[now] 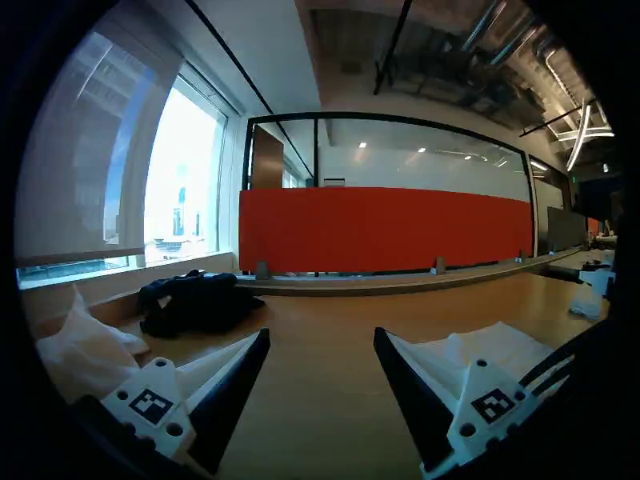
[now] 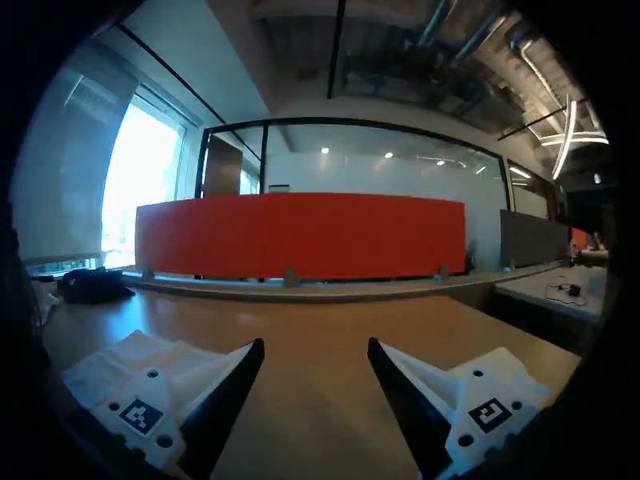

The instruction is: Fold towel

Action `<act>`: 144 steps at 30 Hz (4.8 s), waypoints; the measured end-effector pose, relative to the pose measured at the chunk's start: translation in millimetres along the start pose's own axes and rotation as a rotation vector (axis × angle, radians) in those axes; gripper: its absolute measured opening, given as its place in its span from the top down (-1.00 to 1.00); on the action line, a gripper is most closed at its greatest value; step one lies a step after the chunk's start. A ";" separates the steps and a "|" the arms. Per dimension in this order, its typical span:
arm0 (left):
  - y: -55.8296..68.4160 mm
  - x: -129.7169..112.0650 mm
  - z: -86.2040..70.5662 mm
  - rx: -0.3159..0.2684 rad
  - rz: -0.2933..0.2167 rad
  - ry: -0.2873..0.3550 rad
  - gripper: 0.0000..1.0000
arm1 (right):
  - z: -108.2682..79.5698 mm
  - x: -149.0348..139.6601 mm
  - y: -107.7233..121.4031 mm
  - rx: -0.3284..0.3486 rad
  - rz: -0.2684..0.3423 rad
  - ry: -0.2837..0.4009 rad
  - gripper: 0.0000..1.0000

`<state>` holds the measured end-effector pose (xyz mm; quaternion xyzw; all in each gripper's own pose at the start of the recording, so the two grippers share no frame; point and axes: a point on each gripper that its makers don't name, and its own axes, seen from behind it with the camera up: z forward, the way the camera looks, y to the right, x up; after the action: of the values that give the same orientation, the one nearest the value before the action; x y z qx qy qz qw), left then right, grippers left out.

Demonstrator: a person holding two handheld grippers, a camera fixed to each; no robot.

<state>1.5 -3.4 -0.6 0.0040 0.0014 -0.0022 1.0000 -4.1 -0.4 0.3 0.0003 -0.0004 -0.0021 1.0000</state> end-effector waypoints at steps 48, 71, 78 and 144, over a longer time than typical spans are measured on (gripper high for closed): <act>11.9 121.1 -26.1 -0.100 0.091 -0.202 -0.93 | -29.1 113.3 -41.7 0.083 -0.098 -0.127 -1.00; 67.8 75.0 -47.4 -0.400 0.218 -0.418 -0.93 | -59.3 53.4 -90.0 0.427 -0.265 -0.434 -1.00; 80.6 42.0 -56.8 -0.443 0.229 -0.471 -0.92 | -67.9 22.8 -97.4 0.466 -0.292 -0.482 -1.00; 124.2 -139.7 -108.6 -0.660 0.312 -0.834 -0.56 | -122.9 -140.3 -117.6 0.659 -0.331 -0.790 -0.34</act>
<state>-137.9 122.3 -107.8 -0.3108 -0.3949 0.1453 0.8523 -144.9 -117.3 -122.8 0.3131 -0.3772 -0.1595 0.8569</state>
